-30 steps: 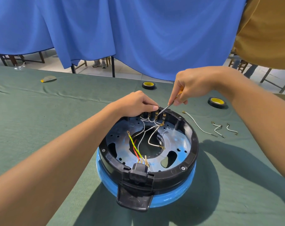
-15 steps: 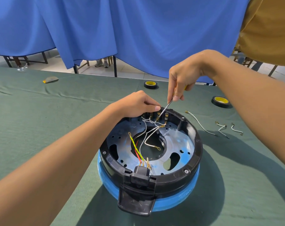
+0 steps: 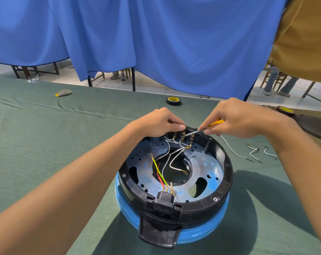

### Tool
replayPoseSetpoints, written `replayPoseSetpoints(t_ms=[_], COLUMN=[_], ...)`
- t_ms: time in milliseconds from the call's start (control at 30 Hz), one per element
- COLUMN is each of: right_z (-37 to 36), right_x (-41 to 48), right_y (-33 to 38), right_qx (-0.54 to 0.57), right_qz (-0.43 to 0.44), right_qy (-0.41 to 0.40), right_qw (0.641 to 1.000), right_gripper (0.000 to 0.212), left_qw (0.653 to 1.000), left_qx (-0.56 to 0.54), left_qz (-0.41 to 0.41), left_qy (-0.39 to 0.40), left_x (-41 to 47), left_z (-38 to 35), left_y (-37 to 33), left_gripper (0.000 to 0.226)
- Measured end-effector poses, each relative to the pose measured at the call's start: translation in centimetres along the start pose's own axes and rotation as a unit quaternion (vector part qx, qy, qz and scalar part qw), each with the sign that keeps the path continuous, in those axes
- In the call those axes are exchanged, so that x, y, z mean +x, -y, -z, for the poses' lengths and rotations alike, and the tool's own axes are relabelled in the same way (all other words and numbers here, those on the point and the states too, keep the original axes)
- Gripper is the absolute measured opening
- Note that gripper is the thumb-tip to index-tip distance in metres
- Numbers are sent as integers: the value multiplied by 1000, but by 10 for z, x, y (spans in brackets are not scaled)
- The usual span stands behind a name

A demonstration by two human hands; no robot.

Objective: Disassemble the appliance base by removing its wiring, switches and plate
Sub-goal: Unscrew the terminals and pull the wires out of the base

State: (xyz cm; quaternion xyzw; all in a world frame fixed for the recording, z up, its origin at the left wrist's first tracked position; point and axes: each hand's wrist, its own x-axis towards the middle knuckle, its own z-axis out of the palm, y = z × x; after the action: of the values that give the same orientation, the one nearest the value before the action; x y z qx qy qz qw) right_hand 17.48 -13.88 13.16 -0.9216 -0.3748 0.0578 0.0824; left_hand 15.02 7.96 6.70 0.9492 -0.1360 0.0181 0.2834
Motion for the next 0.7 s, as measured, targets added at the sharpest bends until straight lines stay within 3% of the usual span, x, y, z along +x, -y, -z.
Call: replayPoseSetpoints(t_ms=[233,500,700], right_z=[-15,-16,-8], right_x=[-10,-14,-20], right_y=[5,6,3], right_qx=[-6,-15,9], right_qz=[-13,0,-2], right_qy=[-44,1,-80], right_qw=[999,1000,997], right_gripper=[14,14,11], left_qw=[1000,1000,1000], left_qx=[1,-2,-1], left_qz=[0,-3,-1], left_qy=[-6,-6,-3], left_x=[1,3,3], left_z=[-1,-1,-1], left_y=[2,4,3], left_gripper=[28,27,26])
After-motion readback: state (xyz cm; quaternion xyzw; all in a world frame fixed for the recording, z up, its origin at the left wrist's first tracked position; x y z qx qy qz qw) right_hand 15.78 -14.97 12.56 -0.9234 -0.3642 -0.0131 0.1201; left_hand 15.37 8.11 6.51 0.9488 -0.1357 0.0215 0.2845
